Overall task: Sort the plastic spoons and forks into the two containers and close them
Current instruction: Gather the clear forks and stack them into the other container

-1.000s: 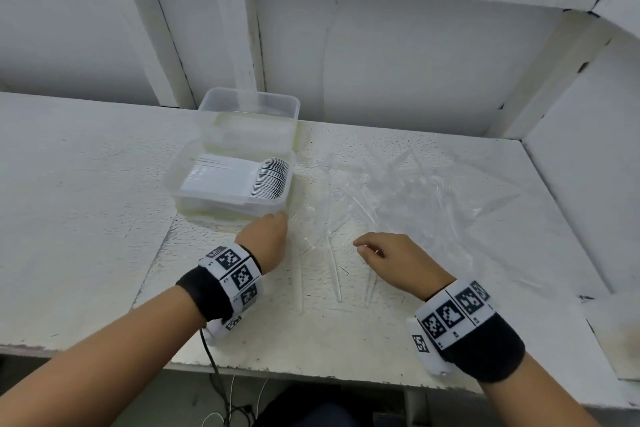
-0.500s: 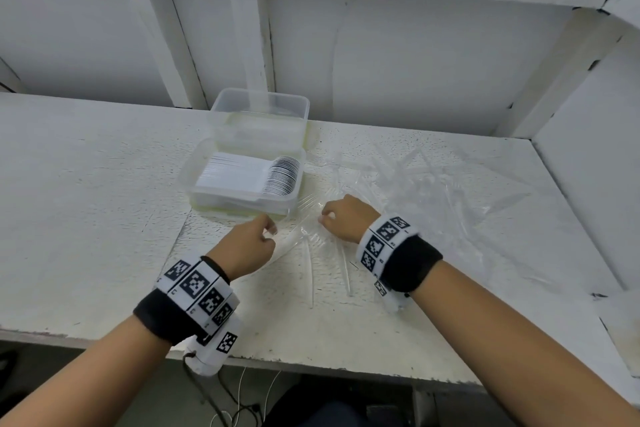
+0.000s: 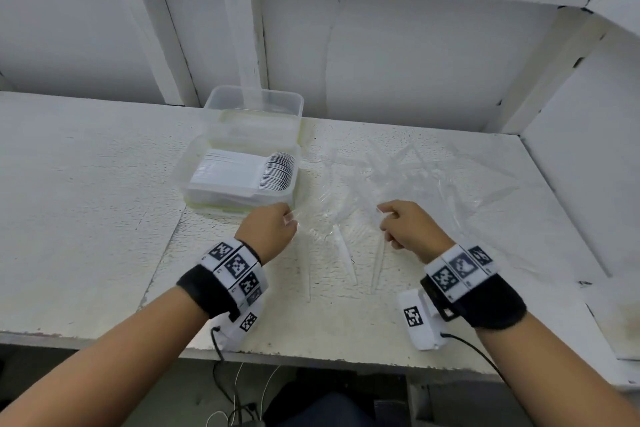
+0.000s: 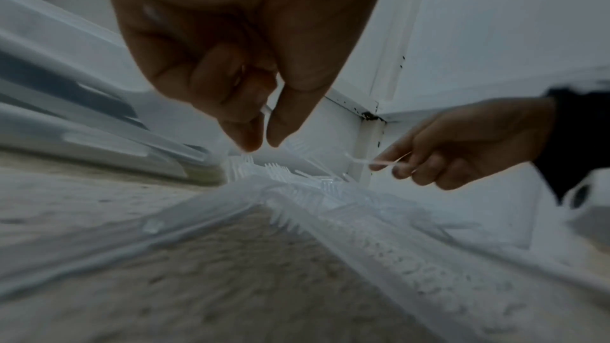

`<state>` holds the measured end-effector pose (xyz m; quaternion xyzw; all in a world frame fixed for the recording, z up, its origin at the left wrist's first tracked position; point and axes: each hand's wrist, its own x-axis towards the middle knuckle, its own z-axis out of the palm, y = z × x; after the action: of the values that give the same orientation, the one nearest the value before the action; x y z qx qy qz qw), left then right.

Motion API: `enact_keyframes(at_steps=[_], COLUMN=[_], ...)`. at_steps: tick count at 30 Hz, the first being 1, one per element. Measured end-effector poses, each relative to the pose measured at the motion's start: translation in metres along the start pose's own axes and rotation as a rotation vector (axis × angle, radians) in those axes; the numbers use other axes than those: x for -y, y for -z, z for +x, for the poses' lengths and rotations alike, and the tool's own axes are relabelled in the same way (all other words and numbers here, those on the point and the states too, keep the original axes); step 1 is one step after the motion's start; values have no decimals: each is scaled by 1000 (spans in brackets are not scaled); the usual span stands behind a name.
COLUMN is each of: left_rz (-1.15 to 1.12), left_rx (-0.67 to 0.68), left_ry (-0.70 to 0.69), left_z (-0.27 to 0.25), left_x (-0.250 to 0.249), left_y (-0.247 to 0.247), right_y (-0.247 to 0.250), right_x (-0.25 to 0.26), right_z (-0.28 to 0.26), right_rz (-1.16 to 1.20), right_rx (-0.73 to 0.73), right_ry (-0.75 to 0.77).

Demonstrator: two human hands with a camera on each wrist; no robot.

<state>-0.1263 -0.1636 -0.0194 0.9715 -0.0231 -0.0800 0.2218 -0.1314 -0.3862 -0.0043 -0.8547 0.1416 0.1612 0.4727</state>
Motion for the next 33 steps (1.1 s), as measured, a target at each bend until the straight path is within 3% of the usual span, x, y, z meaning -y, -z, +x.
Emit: enact_keyframes(at_steps=[6,9,17,22,25,28,33], left_rz=[173,115,-20,-170,-271,-304,-246], left_rx=[131,172,175,160,167,149,91], left_ry=[13,32,46,72,113,101,37], left_z=[20,24,11,0,-6,-12,-16], left_x=[-7,-6,2,14,19,19,13], left_y=[-16,-14,-1,7,8,8,2], right_y=[1,-5,-27,-52,-60,-56,-30], right_x=[-21,-24,6,14,17,16,9], right_z=[-25,-25,-10,5,9,8,-5], right_rz=[146,119,-252,-575,-646,-587,-232], right_rx=[-13,-25,-26,92,109,111,60], right_ry=[-47,-33,122,89,71,40,-26])
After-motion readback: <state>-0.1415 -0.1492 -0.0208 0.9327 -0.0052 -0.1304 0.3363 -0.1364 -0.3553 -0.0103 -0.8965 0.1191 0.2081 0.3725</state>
